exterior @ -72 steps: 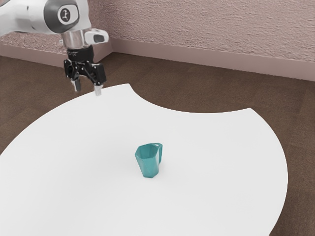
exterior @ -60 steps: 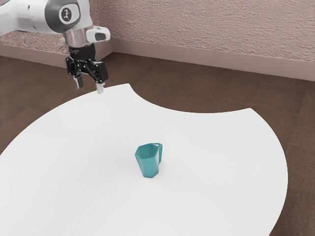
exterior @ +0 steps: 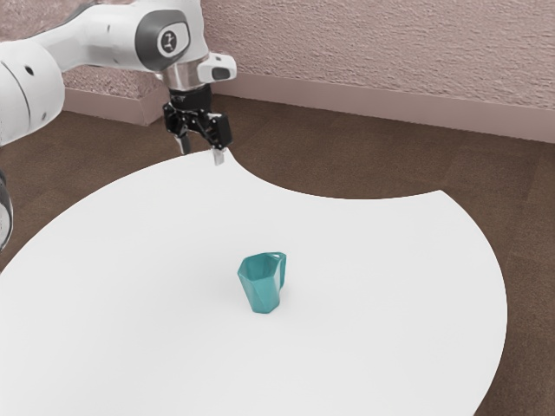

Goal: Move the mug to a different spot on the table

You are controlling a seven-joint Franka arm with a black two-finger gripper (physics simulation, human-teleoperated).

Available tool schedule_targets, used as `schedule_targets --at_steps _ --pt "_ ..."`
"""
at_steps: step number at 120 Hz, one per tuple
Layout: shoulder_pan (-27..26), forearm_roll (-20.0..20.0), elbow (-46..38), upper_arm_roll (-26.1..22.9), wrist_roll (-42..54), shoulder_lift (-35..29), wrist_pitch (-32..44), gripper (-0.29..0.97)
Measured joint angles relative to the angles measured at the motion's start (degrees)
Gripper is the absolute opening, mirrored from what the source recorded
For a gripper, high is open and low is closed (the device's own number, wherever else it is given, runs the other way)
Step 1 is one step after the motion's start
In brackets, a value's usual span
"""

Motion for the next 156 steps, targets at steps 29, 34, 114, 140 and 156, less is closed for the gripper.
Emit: schedule_targets --at_steps 29,34,114,140,156 --pt "-4.5 -1.0 -1.5 0.0 0.3 3.5 6.3 0.66" --pt "-5.6 -1.1 -2.1 0.0 0.4 3.9 7.3 0.66" --pt "-10.1 -3.3 -4.5 0.1 4.4 14.5 16.3 0.66" --pt "-9.9 -4.3 -4.4 0.1 5.7 15.8 14.9 0.66" --pt "-10.0 -4.3 -4.1 0.1 5.9 16.4 13.1 0.66"
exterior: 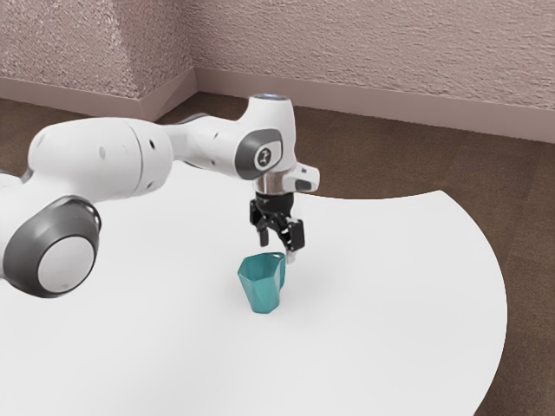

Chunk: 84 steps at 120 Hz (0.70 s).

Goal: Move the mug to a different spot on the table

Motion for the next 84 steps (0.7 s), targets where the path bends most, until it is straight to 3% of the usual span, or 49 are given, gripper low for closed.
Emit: schedule_targets --at_steps 48,84 --pt "0.0 -0.1 0.1 0.1 -1.6 1.8 -2.3 0.60" --pt "-0.2 0.2 0.2 0.2 -2.9 2.2 -2.2 0.27"
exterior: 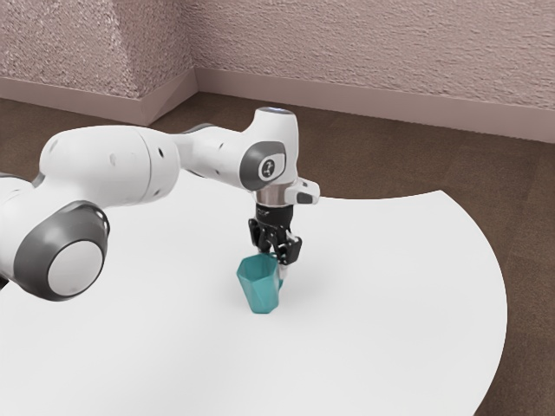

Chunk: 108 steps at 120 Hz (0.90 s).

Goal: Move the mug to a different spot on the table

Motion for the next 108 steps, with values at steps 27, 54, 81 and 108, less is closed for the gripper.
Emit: schedule_targets --at_steps 27,54,81,108 --pt "0.0 0.5 0.0 0.1 -0.8 -0.1 0.2 0.13" --pt "-0.2 0.7 -0.1 0.2 -1.3 -0.4 0.1 0.03" --pt "-0.5 1.8 -0.1 0.3 -1.6 -1.4 -0.7 0.01" --pt "-0.1 2.7 0.0 0.7 -1.9 -2.2 -4.0 -0.06"
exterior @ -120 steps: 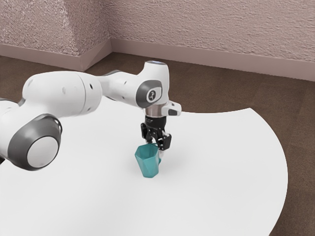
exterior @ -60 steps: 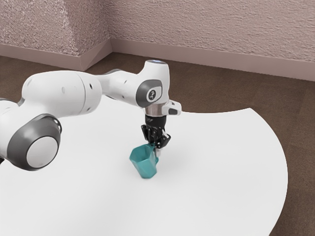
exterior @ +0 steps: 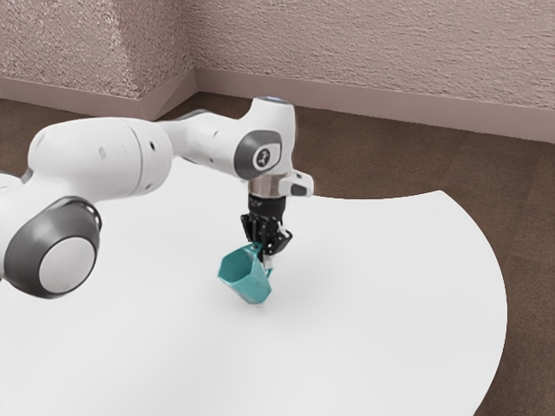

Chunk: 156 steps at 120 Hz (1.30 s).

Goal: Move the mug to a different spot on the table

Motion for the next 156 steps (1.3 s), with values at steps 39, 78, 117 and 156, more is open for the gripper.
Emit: schedule_targets --at_steps 39,78,117,156 --pt "2.0 0.4 0.0 1.5 -0.3 -1.1 -3.1 -0.07" --pt "4.9 0.6 1.8 2.2 -0.3 0.6 -4.1 -0.07" --pt "6.7 0.9 2.2 2.2 -0.2 1.7 -4.3 -0.07" --pt "7.7 1.0 3.0 1.9 -0.2 4.2 -4.0 -0.08"
